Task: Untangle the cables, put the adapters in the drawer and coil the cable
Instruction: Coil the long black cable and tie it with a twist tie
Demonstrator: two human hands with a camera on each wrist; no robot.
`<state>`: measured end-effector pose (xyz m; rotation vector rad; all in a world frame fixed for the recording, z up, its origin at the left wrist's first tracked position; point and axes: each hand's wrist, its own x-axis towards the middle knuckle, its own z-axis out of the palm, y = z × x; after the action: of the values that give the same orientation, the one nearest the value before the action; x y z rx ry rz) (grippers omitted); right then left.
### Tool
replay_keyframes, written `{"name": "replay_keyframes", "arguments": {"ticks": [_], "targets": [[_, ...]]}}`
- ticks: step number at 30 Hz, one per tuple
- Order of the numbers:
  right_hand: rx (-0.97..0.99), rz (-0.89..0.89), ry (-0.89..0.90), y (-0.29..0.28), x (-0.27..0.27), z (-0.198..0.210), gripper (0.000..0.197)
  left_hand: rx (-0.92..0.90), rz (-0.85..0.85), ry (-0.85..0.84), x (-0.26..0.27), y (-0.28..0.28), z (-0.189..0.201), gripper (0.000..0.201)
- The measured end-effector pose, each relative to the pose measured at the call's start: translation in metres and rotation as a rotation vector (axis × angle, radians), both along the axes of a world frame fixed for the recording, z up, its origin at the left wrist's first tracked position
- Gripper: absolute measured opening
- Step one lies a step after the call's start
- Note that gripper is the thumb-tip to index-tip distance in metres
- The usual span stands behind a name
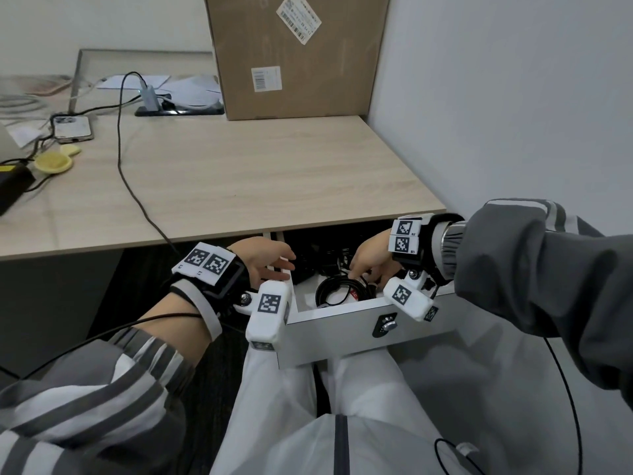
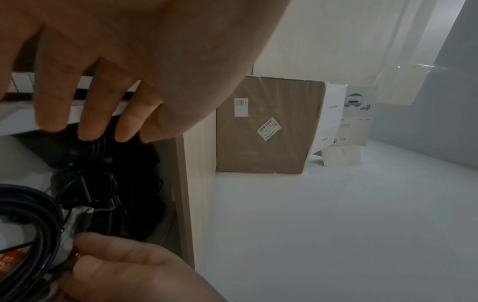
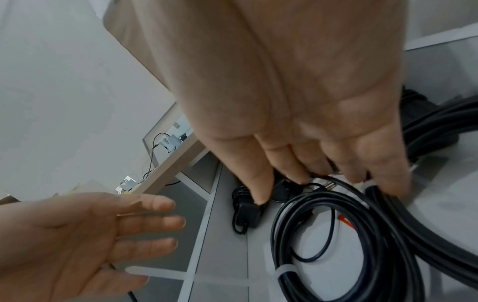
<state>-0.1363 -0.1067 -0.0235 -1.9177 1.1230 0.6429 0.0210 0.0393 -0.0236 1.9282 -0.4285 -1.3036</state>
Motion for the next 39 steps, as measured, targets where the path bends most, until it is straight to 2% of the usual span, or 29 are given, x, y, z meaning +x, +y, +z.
{"name": "replay_keyframes", "arguments": {"ticks": [4, 8, 11, 13, 15, 18, 20, 21, 24, 26, 28, 31, 33, 34, 39], "targets": [[0.135, -0.026, -0.019, 0.000, 0.002, -0.004, 0.050, 0.030, -0.064, 0.038, -0.009, 0.001, -0.002, 0.023], [0.091, -0.026, -0.112, -0.010, -0.001, 0.011, 0.035, 0.034, -0.053, -0.173, 0.000, 0.002, -0.008, 0.020], [0.057, -0.047, -0.157, -0.018, -0.008, 0.025, 0.031, 0.102, -0.101, -0.139, 0.007, 0.001, -0.004, 0.017], [0.023, -0.062, -0.161, -0.022, -0.011, 0.030, 0.028, 0.202, -0.235, -0.093, 0.004, 0.000, 0.001, 0.014], [-0.018, -0.083, -0.147, -0.027, -0.013, 0.028, 0.029, 0.249, -0.360, -0.092, -0.002, -0.004, 0.005, 0.008], [-0.012, -0.128, -0.079, -0.034, -0.015, 0.018, 0.034, 0.196, -0.396, -0.069, -0.007, -0.017, 0.001, 0.013], [0.039, -0.141, -0.042, -0.037, -0.013, 0.010, 0.037, 0.181, -0.443, -0.065, -0.013, -0.025, 0.001, 0.008], [0.059, -0.143, -0.024, -0.038, -0.010, 0.006, 0.037, 0.184, -0.488, -0.077, -0.016, -0.029, 0.001, 0.010], [0.127, -0.087, 0.054, -0.040, -0.002, -0.002, 0.030, 0.226, -0.619, -0.095, -0.021, -0.036, -0.003, 0.033], [0.177, -0.021, 0.122, -0.041, 0.004, -0.004, 0.018, 0.224, -0.691, -0.084, -0.020, -0.039, -0.007, 0.033], [0.201, 0.020, 0.157, -0.045, 0.009, -0.010, 0.017, 0.190, -0.660, -0.050, -0.014, -0.043, -0.014, 0.025], [0.194, 0.059, 0.172, -0.050, 0.015, -0.020, 0.035, 0.090, -0.479, 0.036, -0.005, -0.051, -0.024, 0.015], [0.208, 0.078, 0.158, -0.050, 0.018, -0.025, 0.031, 0.050, -0.398, 0.068, -0.001, -0.055, -0.028, 0.013], [0.230, 0.079, 0.144, -0.050, 0.019, -0.027, 0.028, 0.042, -0.390, 0.084, -0.001, -0.057, -0.029, 0.012], [0.409, 0.045, 0.077, -0.045, 0.031, -0.041, 0.045, 0.042, -0.415, 0.075, 0.001, -0.066, -0.033, 0.009]]}}
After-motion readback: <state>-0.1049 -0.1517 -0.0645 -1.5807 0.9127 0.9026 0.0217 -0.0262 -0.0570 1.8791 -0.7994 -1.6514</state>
